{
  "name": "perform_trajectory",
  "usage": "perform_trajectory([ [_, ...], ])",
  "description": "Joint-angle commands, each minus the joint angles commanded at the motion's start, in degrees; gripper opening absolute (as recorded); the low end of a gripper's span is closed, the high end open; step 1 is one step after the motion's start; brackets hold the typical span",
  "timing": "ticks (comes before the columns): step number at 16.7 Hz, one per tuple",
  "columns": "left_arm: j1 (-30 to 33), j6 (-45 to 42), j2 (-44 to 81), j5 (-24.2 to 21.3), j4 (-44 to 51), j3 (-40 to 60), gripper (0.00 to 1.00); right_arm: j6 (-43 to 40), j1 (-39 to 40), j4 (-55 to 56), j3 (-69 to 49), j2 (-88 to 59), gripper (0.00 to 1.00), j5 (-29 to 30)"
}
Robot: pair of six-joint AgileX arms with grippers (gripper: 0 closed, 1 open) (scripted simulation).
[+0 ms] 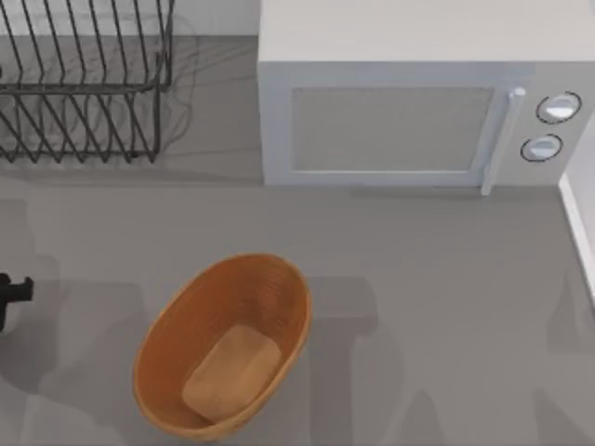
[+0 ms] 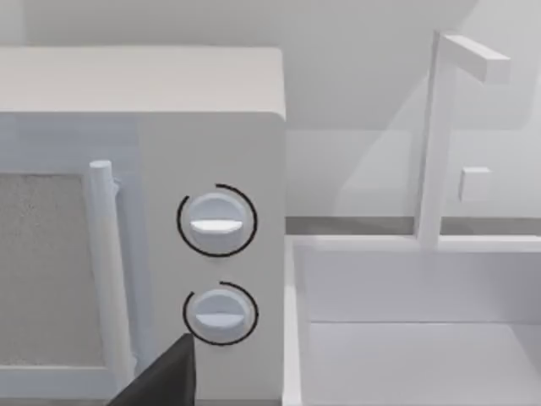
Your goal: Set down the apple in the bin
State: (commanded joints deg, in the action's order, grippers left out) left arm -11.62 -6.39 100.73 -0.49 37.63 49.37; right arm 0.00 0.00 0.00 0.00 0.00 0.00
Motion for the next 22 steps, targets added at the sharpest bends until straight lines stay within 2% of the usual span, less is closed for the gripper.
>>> perform_trajectory([
  [11, -0.1, 0.0, -1.6, 0.2, 2.9, 2.7, 0.0, 0.0, 0.0, 0.0, 0.0, 0.0, 1.0, 0.0],
  [14, -0.1, 0.1, -3.5, 0.2, 10.5, 8.4, 0.0, 0.0, 0.0, 0.0, 0.0, 0.0, 1.0, 0.0],
  [19, 0.1, 0.2, -8.3, 0.2, 28.8, 19.9, 0.0, 0.0, 0.0, 0.0, 0.0, 0.0, 1.0, 0.0],
  [22, 0.3, 0.3, -10.9, 0.3, 35.1, 24.7, 0.0, 0.0, 0.0, 0.0, 0.0, 0.0, 1.0, 0.0],
])
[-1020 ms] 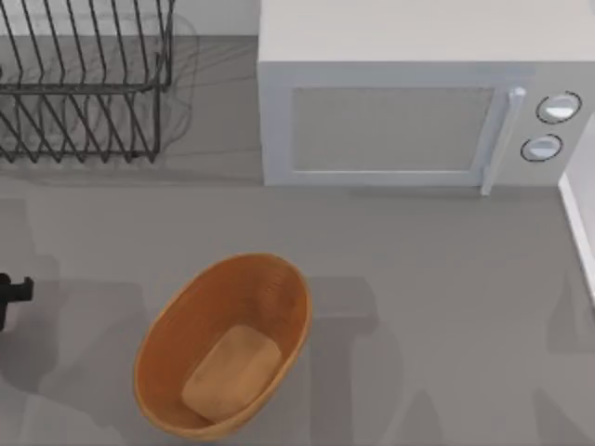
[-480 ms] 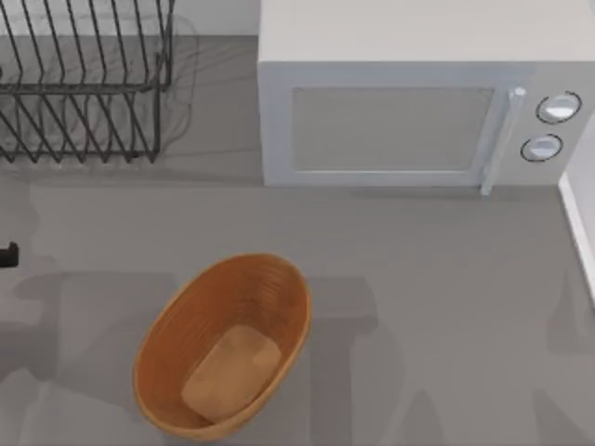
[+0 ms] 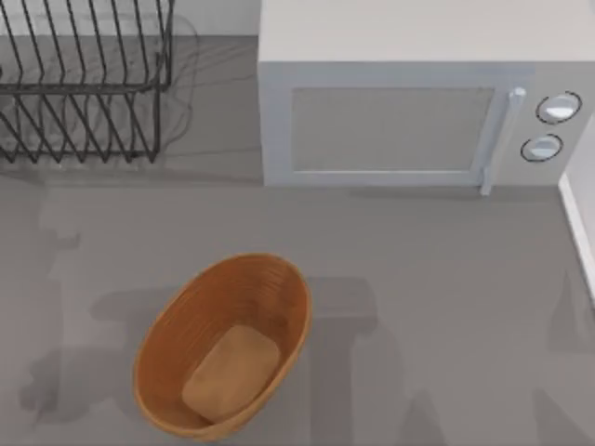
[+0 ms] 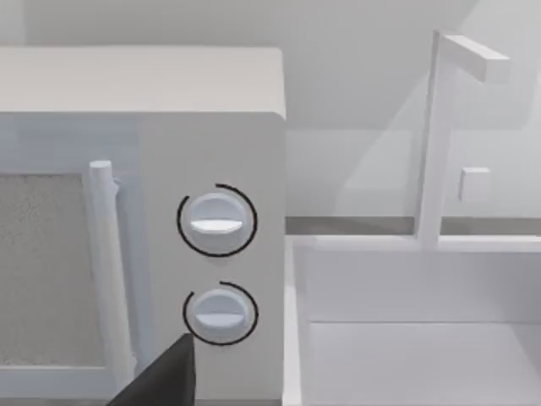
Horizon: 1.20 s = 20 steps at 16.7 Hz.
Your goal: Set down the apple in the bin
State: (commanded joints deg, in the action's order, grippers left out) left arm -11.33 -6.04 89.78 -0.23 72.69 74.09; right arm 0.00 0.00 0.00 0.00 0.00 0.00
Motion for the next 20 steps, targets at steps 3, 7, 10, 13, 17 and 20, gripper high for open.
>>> perform_trajectory([
  [3, 0.0, 0.0, -0.7, 0.0, 1.1, 0.9, 0.0, 0.0, 0.0, 0.0, 0.0, 0.0, 1.0, 0.0],
  [7, 0.6, -0.8, -0.3, 0.0, 1.1, 1.1, 0.0, 0.0, 0.0, 0.0, 0.0, 0.0, 1.0, 0.0],
  [10, 6.3, -5.9, 1.2, 0.0, 2.0, 3.0, 0.0, 0.0, 0.0, 0.0, 0.0, 0.0, 1.0, 0.0],
  [13, 17.0, -14.1, 3.0, -0.2, 3.1, 5.3, 0.0, 0.0, 0.0, 0.0, 0.0, 0.0, 1.0, 0.0],
  [17, 35.4, -26.8, 5.5, -0.5, 4.4, 8.2, 0.0, 0.0, 0.0, 0.0, 0.0, 0.0, 1.0, 0.0],
  [20, 47.1, -35.4, 6.5, -0.7, 4.8, 10.0, 0.0, 0.0, 0.0, 0.0, 0.0, 0.0, 1.0, 0.0],
])
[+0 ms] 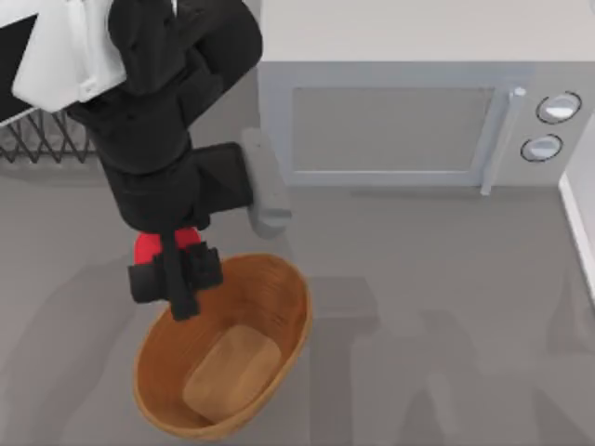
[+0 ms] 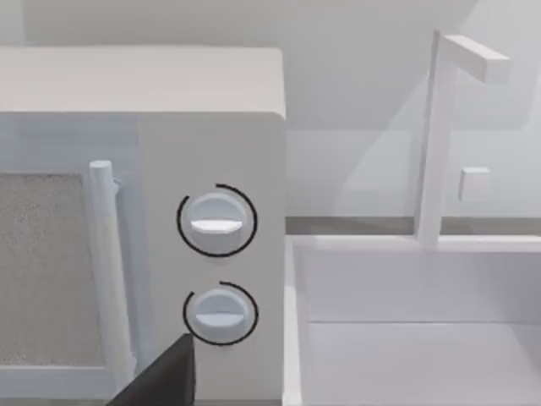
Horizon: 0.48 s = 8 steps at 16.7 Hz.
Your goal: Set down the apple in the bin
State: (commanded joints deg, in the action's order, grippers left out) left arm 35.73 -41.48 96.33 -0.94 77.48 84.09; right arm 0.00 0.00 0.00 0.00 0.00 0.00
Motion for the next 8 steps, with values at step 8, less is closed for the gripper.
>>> perform_trajectory([
  [8, 7.3, -6.6, -0.1, 0.1, -0.4, 0.8, 0.0, 0.0, 0.0, 0.0, 0.0, 0.0, 1.0, 0.0],
])
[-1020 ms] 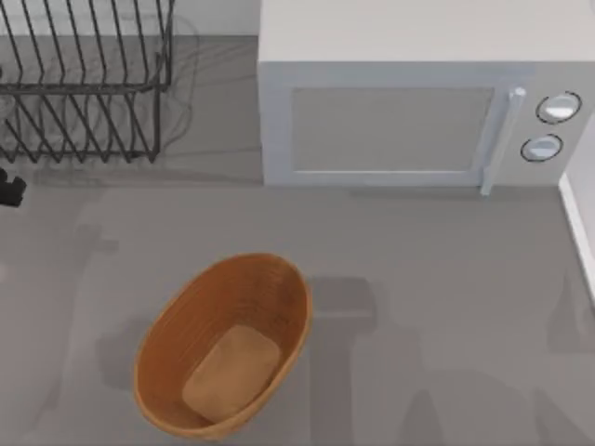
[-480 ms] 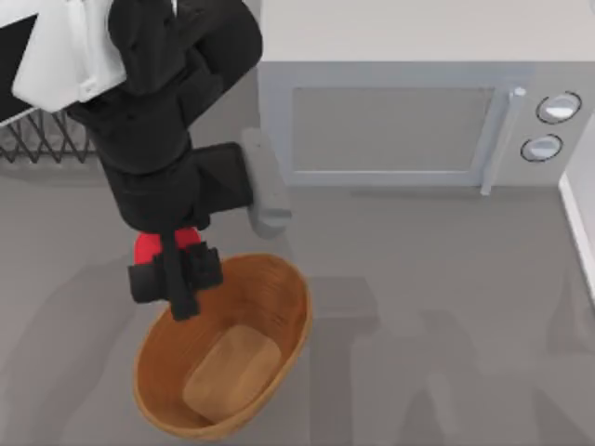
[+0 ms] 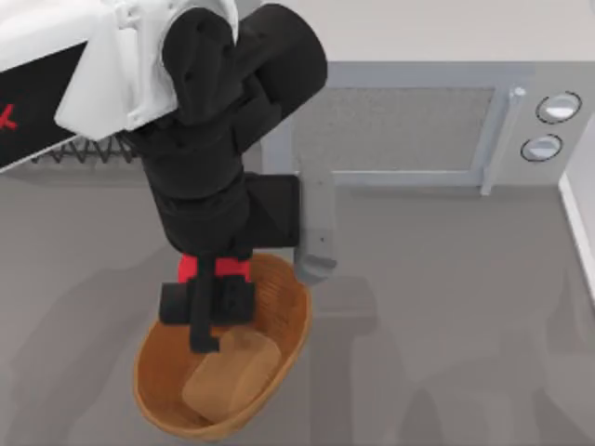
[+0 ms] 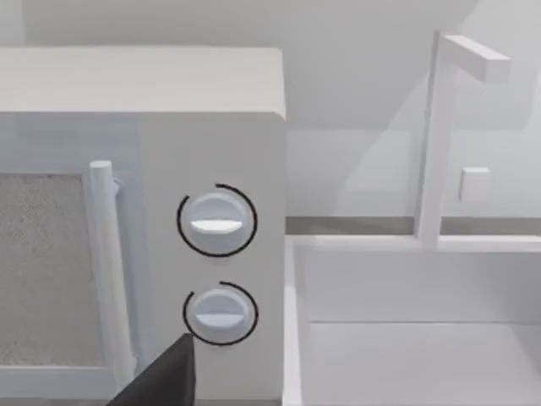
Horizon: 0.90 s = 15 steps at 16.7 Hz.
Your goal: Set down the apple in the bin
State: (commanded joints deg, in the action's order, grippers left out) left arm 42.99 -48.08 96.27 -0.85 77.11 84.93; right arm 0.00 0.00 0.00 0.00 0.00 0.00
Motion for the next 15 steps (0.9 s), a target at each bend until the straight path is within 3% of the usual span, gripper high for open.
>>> perform_trajectory([
  [9, -0.3, -0.4, 1.3, -0.1, -14.6, -12.9, 0.0, 0.0, 0.0, 0.0, 0.0, 0.0, 1.0, 0.0],
  [14, -0.3, -0.5, 1.7, 0.0, -15.7, -14.0, 0.0, 0.0, 0.0, 0.0, 0.0, 0.0, 1.0, 0.0],
  [15, -0.3, -0.5, 1.7, 0.0, -15.7, -14.0, 0.08, 0.0, 0.0, 0.0, 0.0, 0.0, 1.0, 0.0],
])
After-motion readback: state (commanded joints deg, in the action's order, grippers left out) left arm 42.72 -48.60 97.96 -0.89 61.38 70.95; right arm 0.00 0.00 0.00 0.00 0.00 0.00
